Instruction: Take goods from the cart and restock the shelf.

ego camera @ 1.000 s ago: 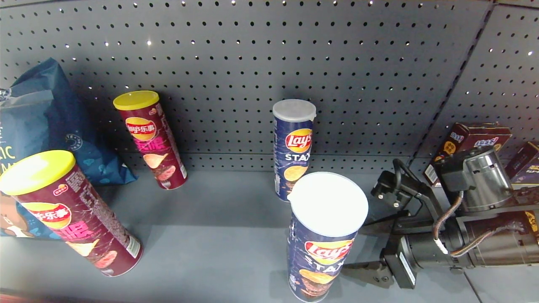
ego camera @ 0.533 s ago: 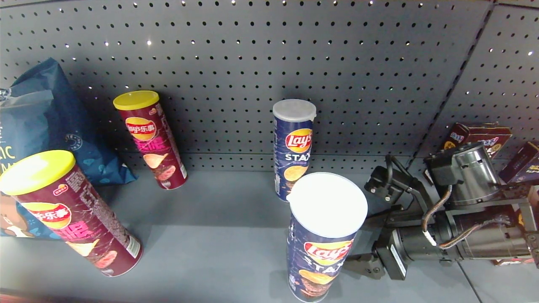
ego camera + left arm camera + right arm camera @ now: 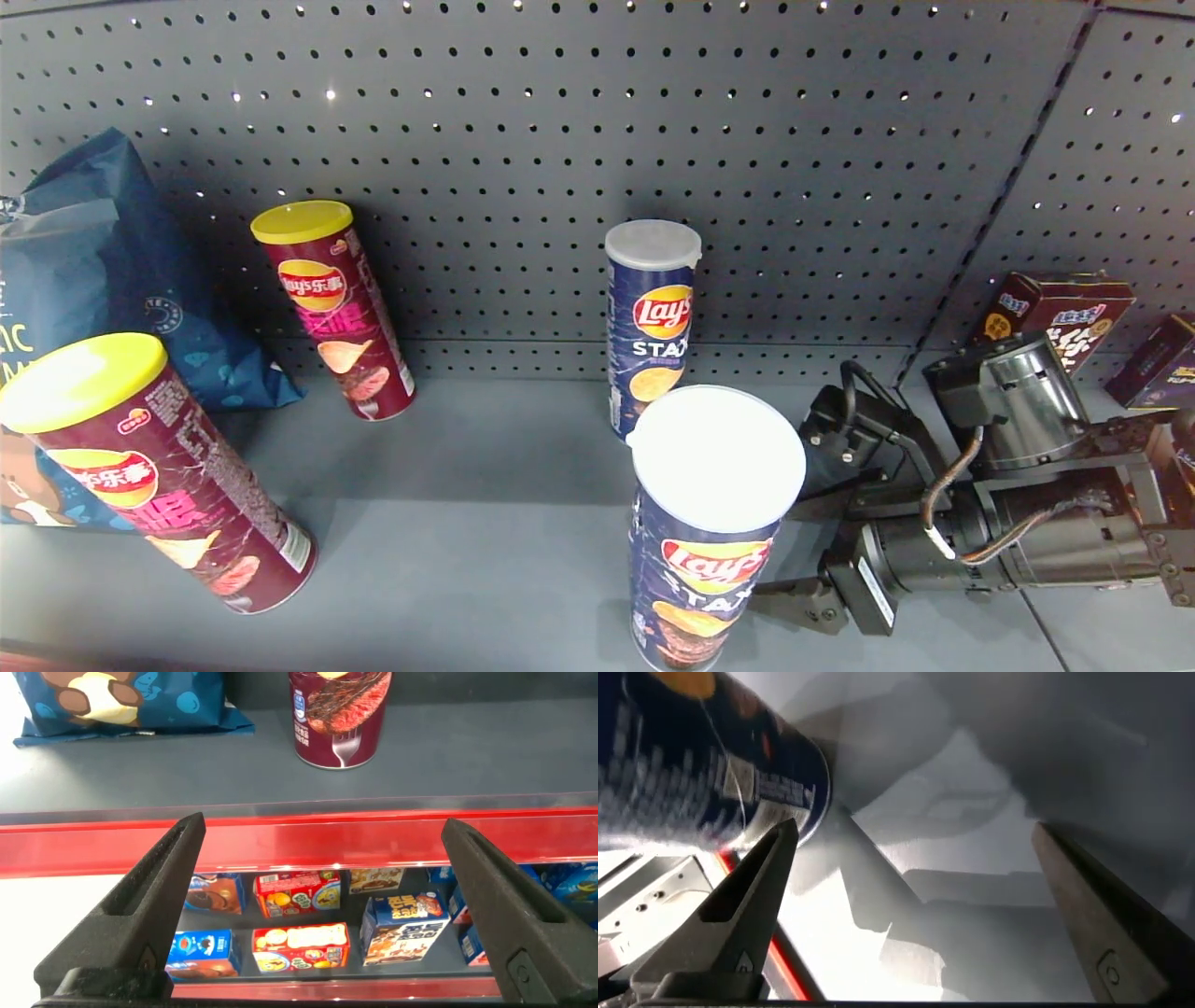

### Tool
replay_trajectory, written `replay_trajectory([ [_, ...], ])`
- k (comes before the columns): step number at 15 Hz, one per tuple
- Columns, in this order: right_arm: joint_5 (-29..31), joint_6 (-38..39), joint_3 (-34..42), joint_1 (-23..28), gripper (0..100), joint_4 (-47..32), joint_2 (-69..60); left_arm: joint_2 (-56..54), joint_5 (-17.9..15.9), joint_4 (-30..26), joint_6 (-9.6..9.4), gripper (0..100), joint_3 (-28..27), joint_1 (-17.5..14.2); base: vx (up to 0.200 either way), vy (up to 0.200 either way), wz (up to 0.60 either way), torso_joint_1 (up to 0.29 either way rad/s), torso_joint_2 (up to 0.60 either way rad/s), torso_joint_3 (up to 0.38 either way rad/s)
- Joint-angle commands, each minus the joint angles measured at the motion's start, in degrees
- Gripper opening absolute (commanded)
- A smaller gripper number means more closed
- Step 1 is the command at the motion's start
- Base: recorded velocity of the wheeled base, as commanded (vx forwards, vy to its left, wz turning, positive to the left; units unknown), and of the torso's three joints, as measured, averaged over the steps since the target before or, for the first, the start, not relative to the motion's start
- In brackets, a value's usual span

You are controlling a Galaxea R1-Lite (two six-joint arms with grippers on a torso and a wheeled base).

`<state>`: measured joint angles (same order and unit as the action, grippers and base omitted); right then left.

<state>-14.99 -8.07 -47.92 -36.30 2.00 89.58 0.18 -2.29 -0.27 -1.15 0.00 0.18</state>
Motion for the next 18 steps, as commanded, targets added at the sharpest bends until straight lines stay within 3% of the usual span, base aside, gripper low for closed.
replay_trajectory([
  [1, -0.03, -0.1, 1.25, 0.0, 100, 0.02, -1.86, -0.01, 0.01, 0.0, 0.0, 100, 0.0, -0.01, 0.0, 0.0, 0.0, 0.0, 0.0, 0.0],
  [13, -0.03, -0.19, -1.12, -1.75, 100, 0.11, 0.16, 0.08, 0.01, 0.0, 0.0, 100, 0.0, 0.08, 0.0, 0.0, 0.0, 0.0, 0.0, 0.0],
  [18, -0.12, -0.28, 2.39, -1.75, 100, 0.02, -2.92, 0.08, 0.01, 0.0, 0.0, 100, 0.0, 0.08, 0.0, 0.0, 0.0, 0.0, 0.0, 0.0],
])
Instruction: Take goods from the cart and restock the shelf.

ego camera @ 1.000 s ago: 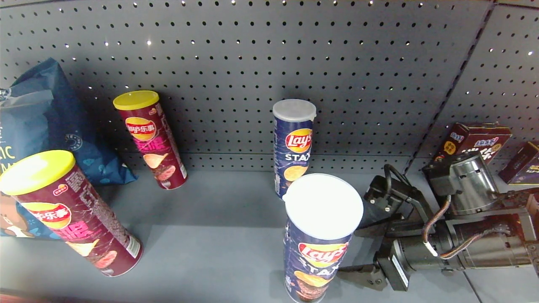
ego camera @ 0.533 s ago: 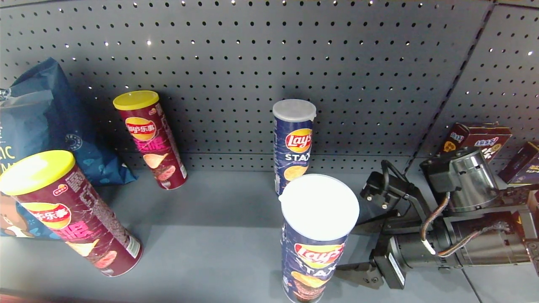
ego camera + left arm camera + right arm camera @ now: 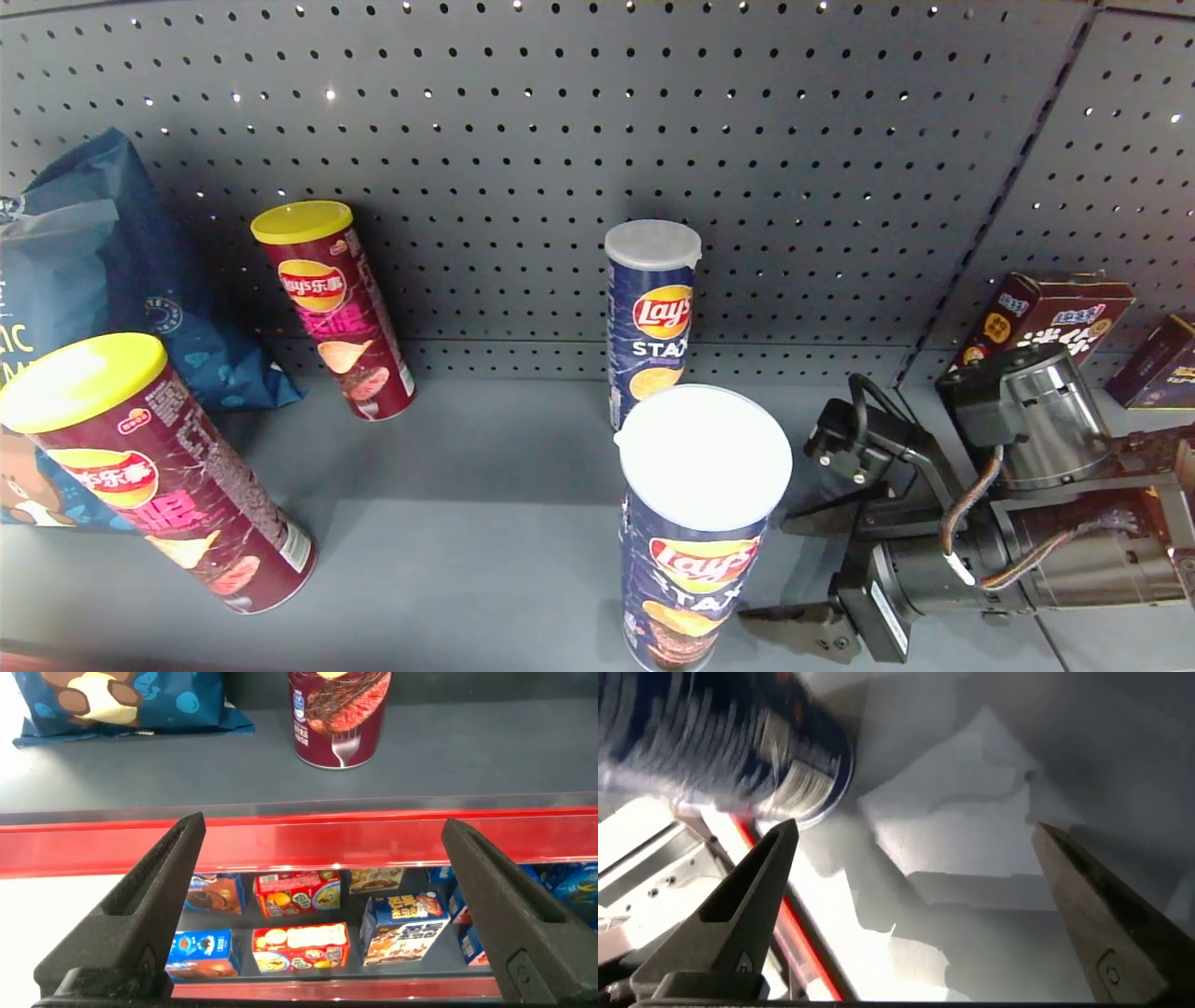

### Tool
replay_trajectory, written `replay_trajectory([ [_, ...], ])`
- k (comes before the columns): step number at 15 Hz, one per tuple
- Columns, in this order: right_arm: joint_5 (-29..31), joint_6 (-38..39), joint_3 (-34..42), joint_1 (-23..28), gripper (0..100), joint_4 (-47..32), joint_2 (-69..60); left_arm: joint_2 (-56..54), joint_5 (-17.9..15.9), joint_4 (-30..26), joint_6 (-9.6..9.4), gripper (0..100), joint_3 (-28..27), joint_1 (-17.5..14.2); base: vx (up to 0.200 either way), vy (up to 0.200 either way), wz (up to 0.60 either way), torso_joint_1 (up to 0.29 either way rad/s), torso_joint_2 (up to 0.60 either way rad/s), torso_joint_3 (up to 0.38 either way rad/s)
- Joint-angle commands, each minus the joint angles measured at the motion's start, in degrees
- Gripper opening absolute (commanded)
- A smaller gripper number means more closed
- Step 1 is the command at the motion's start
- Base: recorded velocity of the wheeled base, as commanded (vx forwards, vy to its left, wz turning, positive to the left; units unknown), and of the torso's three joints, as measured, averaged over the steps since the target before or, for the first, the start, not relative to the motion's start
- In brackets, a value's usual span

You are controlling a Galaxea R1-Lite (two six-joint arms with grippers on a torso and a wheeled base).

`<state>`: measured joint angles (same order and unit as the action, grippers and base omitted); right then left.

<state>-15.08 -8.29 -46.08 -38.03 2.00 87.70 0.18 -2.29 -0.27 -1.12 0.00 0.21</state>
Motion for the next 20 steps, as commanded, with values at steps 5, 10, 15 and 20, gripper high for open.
replay_trajectory([
  [5, -0.04, -0.15, -0.94, -1.34, 100, 0.11, 0.19, 0.08, 0.01, 0.0, -0.02, 100, 0.0, 0.06, 0.0, 0.0, 0.0, 0.0, 0.0, 0.0],
  [10, -0.04, -0.15, -2.52, -1.69, 100, 0.9, 2.3, 0.08, 0.01, 0.0, -0.02, 100, 0.0, -0.03, 0.0, 0.0, 0.0, 0.0, 0.0, 0.0],
  [15, -0.04, -0.15, -2.35, -1.69, 100, 0.9, 2.3, 0.08, 0.01, 0.0, -0.02, 100, 0.0, 0.06, 0.0, 0.0, 0.0, 0.0, 0.0, 0.0],
  [20, -0.04, 0.29, -2.0, -0.55, 100, 0.99, -1.21, 0.08, 0.01, 0.0, -0.02, 100, 0.0, -0.03, 0.0, 0.0, 0.0, 0.0, 0.0, 0.0],
])
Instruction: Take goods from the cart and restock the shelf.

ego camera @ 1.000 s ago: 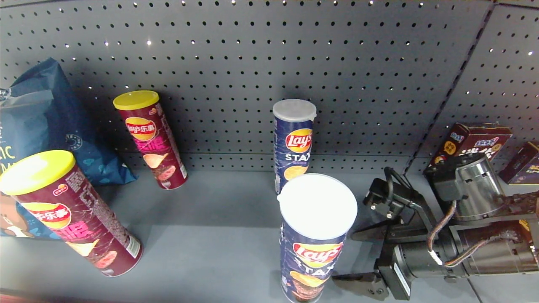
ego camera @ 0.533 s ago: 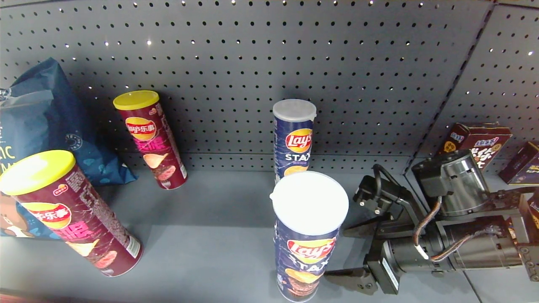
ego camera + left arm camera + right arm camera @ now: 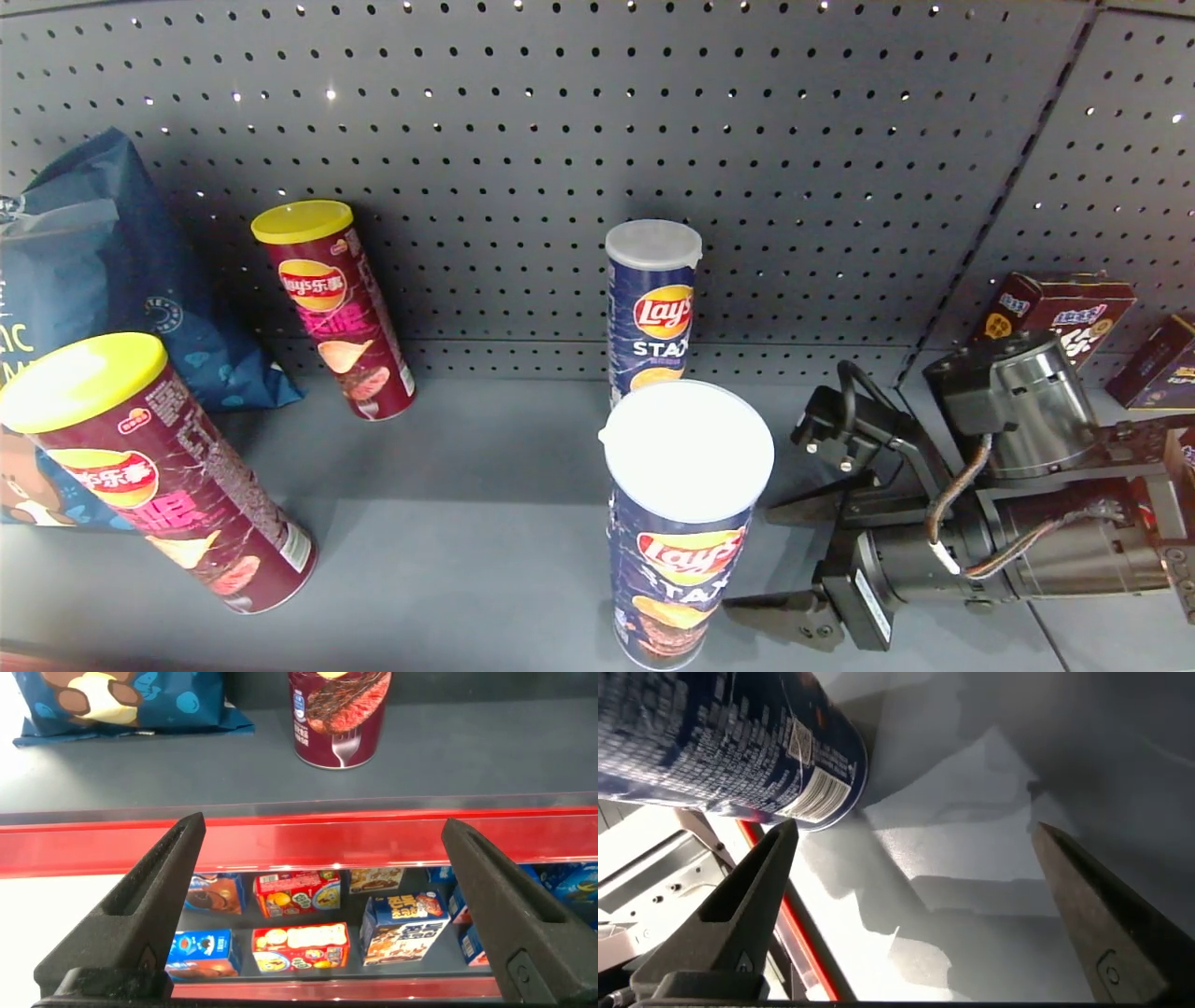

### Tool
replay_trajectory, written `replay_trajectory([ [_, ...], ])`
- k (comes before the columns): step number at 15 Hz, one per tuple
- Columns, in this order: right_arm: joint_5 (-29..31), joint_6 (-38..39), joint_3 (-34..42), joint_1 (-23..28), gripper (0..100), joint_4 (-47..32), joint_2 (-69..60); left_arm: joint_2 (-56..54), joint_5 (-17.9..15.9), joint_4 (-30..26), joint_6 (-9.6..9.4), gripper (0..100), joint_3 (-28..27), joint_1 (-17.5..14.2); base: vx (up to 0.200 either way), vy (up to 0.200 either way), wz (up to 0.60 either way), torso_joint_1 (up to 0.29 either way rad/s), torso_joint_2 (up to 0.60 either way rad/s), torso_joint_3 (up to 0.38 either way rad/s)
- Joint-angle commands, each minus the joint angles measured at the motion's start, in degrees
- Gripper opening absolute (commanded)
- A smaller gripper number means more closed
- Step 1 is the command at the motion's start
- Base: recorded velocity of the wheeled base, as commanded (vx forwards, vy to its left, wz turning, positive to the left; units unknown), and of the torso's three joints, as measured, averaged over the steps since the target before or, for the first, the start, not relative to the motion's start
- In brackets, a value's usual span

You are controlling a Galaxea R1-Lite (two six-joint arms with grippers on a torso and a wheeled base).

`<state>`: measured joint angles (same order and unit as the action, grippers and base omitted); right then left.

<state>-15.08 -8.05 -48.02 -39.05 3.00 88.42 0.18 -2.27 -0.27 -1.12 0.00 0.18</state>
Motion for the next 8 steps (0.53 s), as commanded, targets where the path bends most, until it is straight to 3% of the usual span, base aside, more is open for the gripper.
replay_trajectory([
  [1, 0.05, 0.05, 0.12, 1.87, 100, 0.78, -3.96, 0.08, -0.02, 0.0, -0.02, 100, 0.0, -0.01, 0.0, 0.0, 0.0, 0.0, 0.0, 0.0],
  [6, 0.05, -0.13, -0.32, 9.95, 100, 3.59, -13.98, 0.08, -0.02, 0.0, -0.02, 100, 0.0, -0.01, 0.0, 0.0, 0.0, 0.0, 0.0, 0.0],
  [8, 0.14, -0.22, -0.06, 10.83, 100, 3.59, -18.28, -0.01, -0.02, 0.0, -0.02, 100, 0.0, 0.08, 0.0, 0.0, 0.0, 0.0, 0.0, 0.0],
])
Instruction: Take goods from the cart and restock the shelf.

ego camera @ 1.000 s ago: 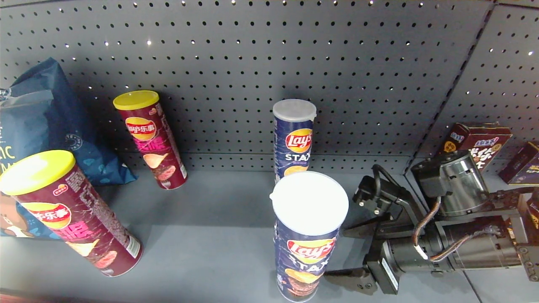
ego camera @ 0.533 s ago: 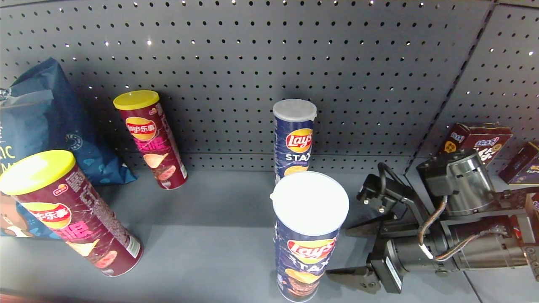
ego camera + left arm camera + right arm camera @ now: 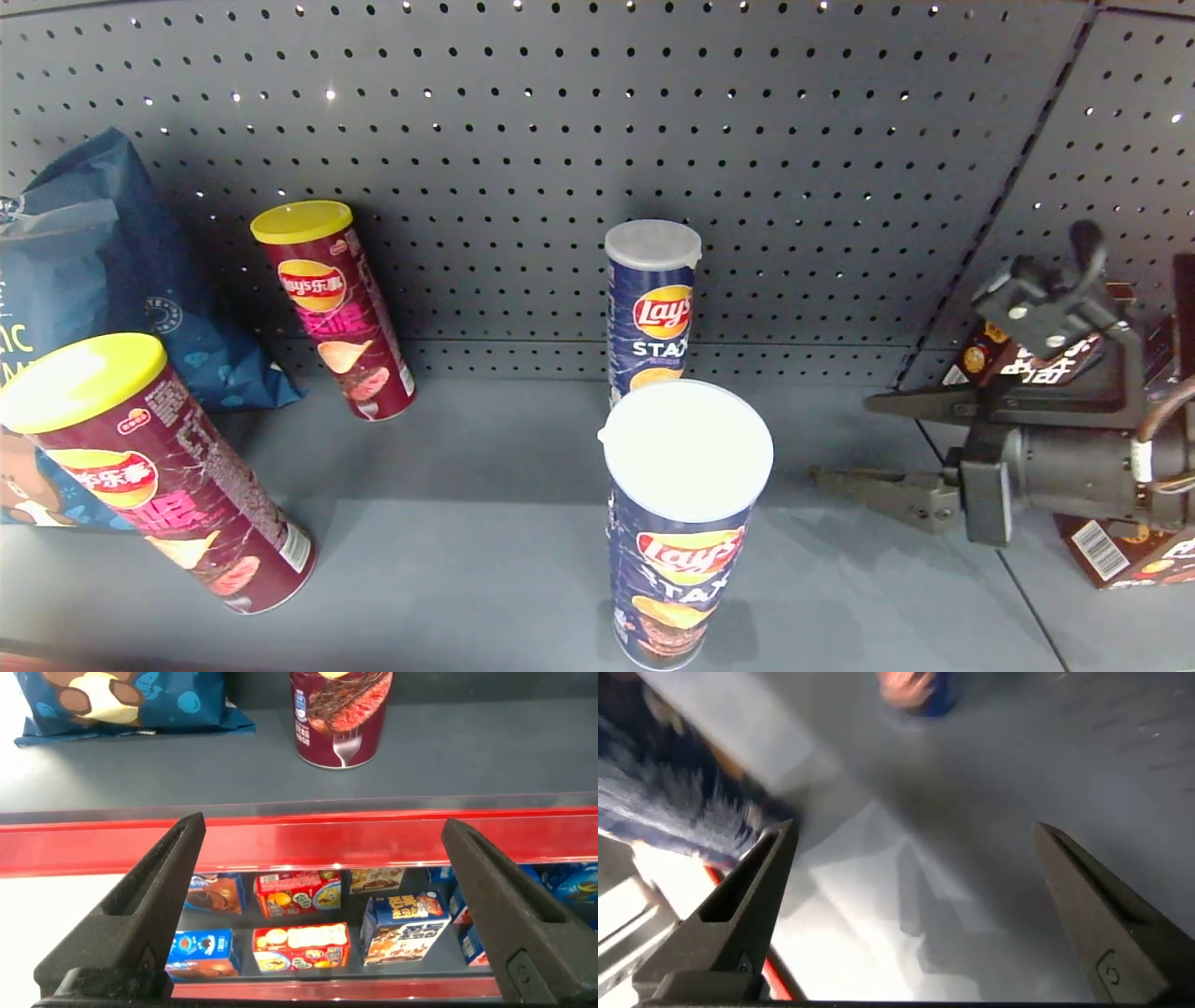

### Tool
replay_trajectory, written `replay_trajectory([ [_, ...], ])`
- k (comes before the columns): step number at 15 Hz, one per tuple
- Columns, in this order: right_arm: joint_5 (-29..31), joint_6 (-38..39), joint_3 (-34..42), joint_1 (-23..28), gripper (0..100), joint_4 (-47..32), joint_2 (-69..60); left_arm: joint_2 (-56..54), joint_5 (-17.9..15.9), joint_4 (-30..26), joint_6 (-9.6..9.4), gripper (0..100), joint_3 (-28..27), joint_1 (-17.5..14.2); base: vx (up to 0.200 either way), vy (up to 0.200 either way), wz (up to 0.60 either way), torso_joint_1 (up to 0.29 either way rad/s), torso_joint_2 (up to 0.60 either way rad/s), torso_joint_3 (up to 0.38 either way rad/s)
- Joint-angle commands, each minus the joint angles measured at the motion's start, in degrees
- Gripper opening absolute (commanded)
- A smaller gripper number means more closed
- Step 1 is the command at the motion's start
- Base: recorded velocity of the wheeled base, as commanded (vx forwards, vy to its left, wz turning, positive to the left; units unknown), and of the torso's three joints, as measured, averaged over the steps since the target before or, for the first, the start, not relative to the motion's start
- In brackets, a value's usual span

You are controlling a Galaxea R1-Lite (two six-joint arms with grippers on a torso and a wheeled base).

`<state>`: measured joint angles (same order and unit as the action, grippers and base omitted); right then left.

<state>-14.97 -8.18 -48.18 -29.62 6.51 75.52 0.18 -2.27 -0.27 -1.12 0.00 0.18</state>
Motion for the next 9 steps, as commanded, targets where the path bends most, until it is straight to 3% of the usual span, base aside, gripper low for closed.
replay_trajectory([
  [1, 0.64, -0.08, 0.36, 1.5, 100, 0.08, -7.76, 0.08, -0.02, 0.0, -0.02, 100, 0.0, -0.01, 0.0, 0.0, 0.0, 0.0, 0.0, 0.0],
  [7, 4.34, 0.09, 7.04, 4.49, 100, 2.37, -21.73, 0.08, -0.02, 0.0, -0.02, 100, 0.0, -0.01, 0.0, 0.0, 0.0, 0.0, 0.0, 0.0],
  [9, 6.36, 1.32, 10.82, 8.44, 100, 5.44, -26.39, -0.01, -0.02, 0.0, -0.02, 100, 0.0, 0.08, 0.0, 0.0, 0.0, 0.0, 0.0, 0.0],
])
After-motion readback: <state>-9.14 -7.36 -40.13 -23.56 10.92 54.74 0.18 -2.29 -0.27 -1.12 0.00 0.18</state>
